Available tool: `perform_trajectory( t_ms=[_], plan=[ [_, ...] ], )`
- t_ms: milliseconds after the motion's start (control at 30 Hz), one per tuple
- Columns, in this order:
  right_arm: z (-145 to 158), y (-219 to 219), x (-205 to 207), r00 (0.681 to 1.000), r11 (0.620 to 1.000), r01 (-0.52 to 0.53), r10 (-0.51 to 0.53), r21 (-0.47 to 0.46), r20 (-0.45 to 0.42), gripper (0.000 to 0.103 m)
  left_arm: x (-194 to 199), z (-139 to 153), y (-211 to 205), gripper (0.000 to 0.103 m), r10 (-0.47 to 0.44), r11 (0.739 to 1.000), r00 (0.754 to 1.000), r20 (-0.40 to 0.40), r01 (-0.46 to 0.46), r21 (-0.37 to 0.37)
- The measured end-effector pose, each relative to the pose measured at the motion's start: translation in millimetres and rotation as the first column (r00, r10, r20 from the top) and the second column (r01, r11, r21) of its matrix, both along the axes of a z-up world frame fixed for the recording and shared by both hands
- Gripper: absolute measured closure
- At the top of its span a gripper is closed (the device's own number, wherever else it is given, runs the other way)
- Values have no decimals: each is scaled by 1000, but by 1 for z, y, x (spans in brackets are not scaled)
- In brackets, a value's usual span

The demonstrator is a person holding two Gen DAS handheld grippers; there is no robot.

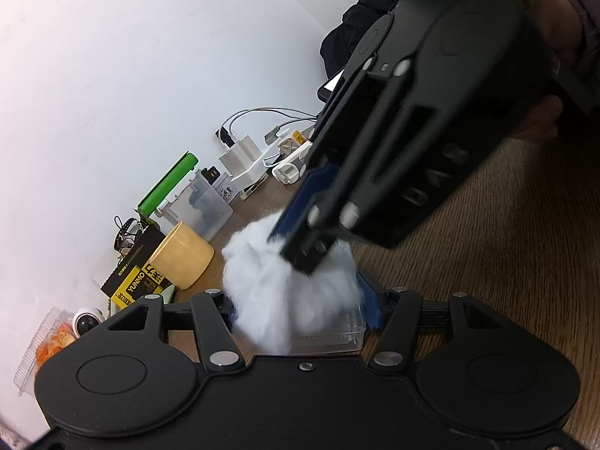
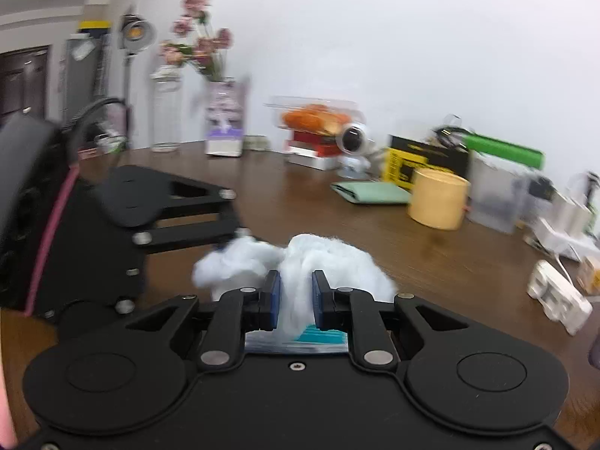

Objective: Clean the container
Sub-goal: 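Press and rub the wipe on the floss box with the right gripper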

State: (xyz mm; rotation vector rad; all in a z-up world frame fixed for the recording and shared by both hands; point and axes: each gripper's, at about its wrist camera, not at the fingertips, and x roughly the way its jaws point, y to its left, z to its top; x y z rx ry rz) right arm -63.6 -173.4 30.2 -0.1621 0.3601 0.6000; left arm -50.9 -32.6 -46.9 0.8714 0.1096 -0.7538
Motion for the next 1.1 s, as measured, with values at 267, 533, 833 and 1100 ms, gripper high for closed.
perform_trajectory(
  t_ms=[267,533,833,1100],
  plan=[
    [0,2,0,1000,1000,14,-14,-14,-14,85,0,0,-1,47,0,1000,1000,0,0,0],
    [-1,0,1,999,999,36,-36,-11,-22,85,1,1,-1,47,0,1000,1000,2,0,0],
    [0,0,1,999,999,39,-39,-10,-25,85,0,0,-1,47,0,1000,1000,2,0,0],
    [0,0,3,999,999,41,-41,-9,-28,84,1,1,-1,46,0,1000,1000,1,0,0]
  ],
)
